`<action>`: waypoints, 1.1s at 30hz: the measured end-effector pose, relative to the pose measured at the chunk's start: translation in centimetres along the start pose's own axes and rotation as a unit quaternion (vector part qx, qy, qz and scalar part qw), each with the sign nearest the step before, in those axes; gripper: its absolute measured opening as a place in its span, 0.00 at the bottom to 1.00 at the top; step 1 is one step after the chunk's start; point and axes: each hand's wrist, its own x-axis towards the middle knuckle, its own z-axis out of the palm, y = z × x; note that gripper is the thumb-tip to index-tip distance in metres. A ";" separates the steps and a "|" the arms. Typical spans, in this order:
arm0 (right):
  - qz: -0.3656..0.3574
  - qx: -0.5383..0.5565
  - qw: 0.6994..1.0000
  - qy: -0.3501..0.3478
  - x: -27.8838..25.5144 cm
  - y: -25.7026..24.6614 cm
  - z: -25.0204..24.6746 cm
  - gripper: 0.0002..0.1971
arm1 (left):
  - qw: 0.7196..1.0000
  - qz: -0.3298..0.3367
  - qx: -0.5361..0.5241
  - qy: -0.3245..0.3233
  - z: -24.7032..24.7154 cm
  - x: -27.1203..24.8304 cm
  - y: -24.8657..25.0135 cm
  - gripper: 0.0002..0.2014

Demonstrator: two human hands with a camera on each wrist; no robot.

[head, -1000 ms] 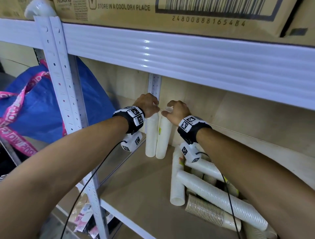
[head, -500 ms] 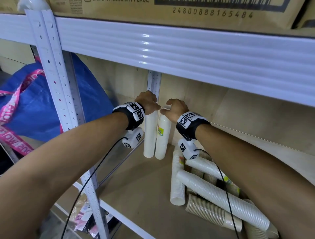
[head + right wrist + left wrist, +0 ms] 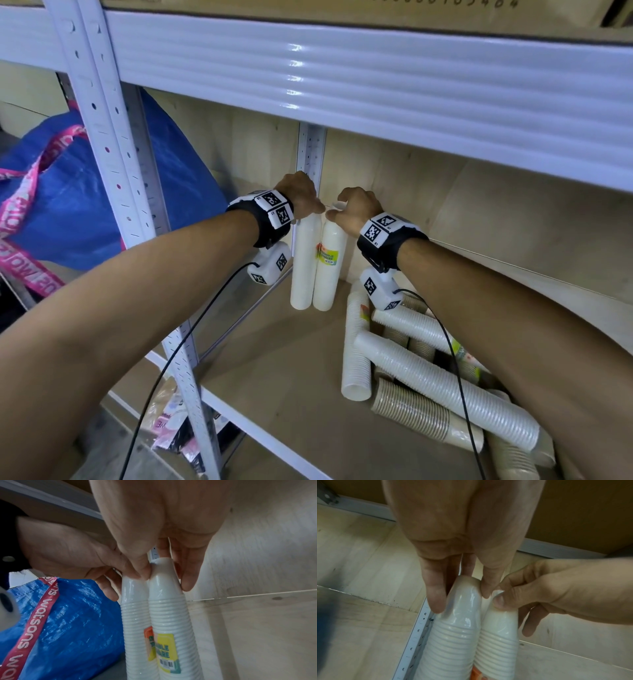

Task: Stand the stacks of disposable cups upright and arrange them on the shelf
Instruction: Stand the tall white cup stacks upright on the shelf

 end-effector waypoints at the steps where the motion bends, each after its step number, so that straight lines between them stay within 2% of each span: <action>1: -0.008 0.003 1.000 -0.004 0.0 0.0 0.0 0.23 | 1.000 0.002 -0.002 -0.002 0.0 -0.1 0.1 0.17; 6: -0.027 0.042 0.998 -0.028 -0.2 0.1 -0.1 0.17 | 0.999 0.034 0.023 -0.033 -0.3 -0.2 0.2 0.20; 13: 0.002 0.025 1.000 -0.005 0.1 0.0 0.1 0.26 | 1.000 0.016 0.022 -0.009 -0.4 -0.4 0.4 0.18; 17: -0.010 0.018 1.000 -0.021 0.2 -0.1 0.0 0.18 | 0.999 0.032 0.038 -0.016 -0.4 -0.4 0.3 0.15; 19: -0.012 0.022 0.999 -0.026 0.1 -0.1 -0.1 0.15 | 0.998 0.043 0.042 -0.017 -0.5 -0.5 0.4 0.18; 21: -0.007 0.026 0.999 -0.023 0.0 -0.2 -0.2 0.17 | 0.998 0.044 0.037 -0.014 -0.6 -0.7 0.5 0.19; 25: 0.006 0.029 1.000 -0.010 0.0 -0.1 0.0 0.26 | 0.999 0.022 0.040 0.006 -0.5 -0.7 0.5 0.19; 28: 0.002 0.026 0.999 -0.018 0.1 -0.1 0.0 0.22 | 0.999 0.023 0.048 0.001 -0.5 -0.5 0.5 0.16; 30: -0.001 0.025 0.999 -0.022 0.1 -0.2 -0.1 0.20 | 0.998 0.027 0.065 -0.006 -0.5 -0.4 0.5 0.10; 33: 0.001 0.031 0.999 -0.023 0.1 -0.2 0.1 0.22 | 0.997 0.038 0.071 -0.007 -0.3 -0.2 0.3 0.15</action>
